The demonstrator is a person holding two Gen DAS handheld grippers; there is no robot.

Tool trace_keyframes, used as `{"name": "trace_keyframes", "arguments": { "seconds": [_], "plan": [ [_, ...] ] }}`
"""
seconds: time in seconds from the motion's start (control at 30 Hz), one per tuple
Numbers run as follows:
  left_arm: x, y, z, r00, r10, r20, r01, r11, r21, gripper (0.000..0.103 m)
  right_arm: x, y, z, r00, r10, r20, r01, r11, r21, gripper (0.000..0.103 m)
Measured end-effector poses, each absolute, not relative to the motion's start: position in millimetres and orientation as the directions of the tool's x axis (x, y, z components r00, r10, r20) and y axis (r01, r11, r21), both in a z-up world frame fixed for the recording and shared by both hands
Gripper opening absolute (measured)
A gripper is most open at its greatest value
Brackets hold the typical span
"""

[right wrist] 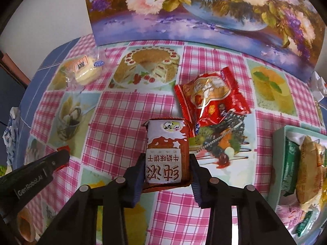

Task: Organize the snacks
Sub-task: 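Grasp the small red candy with the left tool while the right tool grasps the brown biscuit pack, then carry the red candy and brown biscuit pack into the tray and release both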

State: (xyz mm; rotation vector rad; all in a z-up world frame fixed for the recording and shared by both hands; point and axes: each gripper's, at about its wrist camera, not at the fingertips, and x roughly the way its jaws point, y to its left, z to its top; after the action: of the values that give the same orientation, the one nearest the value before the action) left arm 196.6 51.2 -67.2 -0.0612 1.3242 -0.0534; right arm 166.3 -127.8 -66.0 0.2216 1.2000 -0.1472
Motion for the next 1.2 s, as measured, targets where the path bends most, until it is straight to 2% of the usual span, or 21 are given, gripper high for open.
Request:
{"name": "trace_keyframes", "arguments": {
  "seconds": [0.53, 1.2],
  "plan": [
    [189.2, 21.9, -14.8, 0.365, -0.092, -0.927, 0.070, 0.995, -0.071, 0.018, 140.1, -147.7, -9.3, 0.439, -0.031, -0.898, 0.300, 0.947, 0.114, 0.042],
    [141.5, -44.6, 30.9, 0.428, -0.165, -0.889, 0.212, 0.974, -0.079, 0.018, 48.4, -249.3, 25.2, 0.433, -0.125, -0.893, 0.532, 0.835, 0.142, 0.042]
  ]
}}
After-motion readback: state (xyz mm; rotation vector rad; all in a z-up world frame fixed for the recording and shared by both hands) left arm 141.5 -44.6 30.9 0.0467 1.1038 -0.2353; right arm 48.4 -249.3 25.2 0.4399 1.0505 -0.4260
